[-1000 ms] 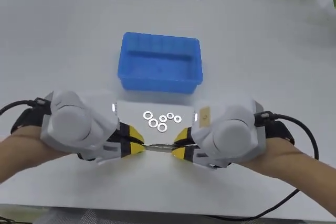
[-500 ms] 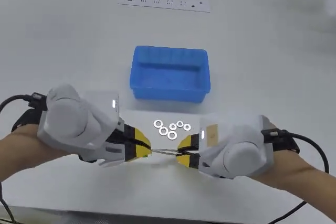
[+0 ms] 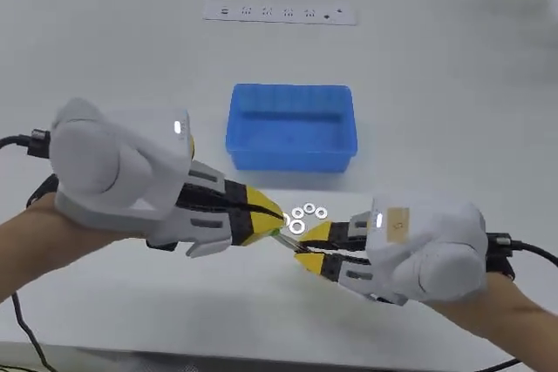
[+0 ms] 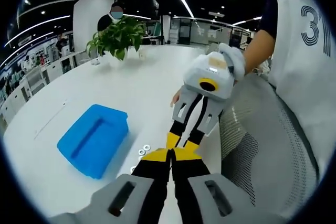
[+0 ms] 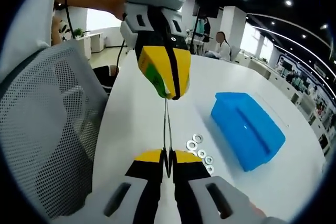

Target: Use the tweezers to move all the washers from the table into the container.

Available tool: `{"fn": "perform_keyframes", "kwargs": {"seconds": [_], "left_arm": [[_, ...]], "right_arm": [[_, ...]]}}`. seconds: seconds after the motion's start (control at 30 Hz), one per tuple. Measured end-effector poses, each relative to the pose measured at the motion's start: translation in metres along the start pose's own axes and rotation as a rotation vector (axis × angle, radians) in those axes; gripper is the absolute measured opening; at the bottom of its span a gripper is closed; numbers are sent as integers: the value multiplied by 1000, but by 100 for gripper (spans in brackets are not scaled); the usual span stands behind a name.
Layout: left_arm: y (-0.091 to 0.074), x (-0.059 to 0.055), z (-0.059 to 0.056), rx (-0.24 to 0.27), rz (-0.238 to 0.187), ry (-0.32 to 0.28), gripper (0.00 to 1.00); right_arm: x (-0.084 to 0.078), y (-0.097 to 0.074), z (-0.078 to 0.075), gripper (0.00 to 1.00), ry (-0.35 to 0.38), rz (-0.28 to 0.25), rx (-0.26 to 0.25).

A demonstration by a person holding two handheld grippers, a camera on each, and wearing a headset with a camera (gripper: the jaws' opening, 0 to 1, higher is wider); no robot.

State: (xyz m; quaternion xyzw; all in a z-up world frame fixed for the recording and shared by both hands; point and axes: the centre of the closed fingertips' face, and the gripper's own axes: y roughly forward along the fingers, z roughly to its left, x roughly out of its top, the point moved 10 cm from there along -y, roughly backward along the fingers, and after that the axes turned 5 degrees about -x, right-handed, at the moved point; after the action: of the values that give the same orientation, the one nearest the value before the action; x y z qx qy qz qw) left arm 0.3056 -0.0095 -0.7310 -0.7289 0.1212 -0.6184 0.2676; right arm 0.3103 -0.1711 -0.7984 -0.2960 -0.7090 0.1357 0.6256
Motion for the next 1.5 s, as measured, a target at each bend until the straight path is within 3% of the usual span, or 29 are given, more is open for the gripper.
{"fn": "perform_keyframes", "kwargs": {"seconds": [0.2,0.33,0.4,0.5,0.63,0.77,0.9,1.07,1.5], "left_arm": [[5,2,0,-11,-5,-11,5],[4,3,3,1,11,12,5],[-3,0,6,4,24,15,5],[-15,-8,7,-4,79,27,11],[-21,-15,10,18,107,25,14],[-20,-8,10,20,48,13,9],[-16,-7,8,-20,79,41,5],[-16,1,3,-38,26,67,5],[-14,6,6,-33,-14,76,8]], "right_arm": [[5,0,3,7,-2,-56,-5],[5,3,2,7,3,-62,4],[5,3,1,7,2,-64,1],[6,1,-3,7,11,-71,-6],[7,0,-5,7,18,-80,-9],[7,-1,-5,7,17,-77,-7],[7,-2,-6,7,28,-81,-13],[7,-5,-5,7,32,-81,-9],[6,-7,-4,7,45,-87,-1]]}}
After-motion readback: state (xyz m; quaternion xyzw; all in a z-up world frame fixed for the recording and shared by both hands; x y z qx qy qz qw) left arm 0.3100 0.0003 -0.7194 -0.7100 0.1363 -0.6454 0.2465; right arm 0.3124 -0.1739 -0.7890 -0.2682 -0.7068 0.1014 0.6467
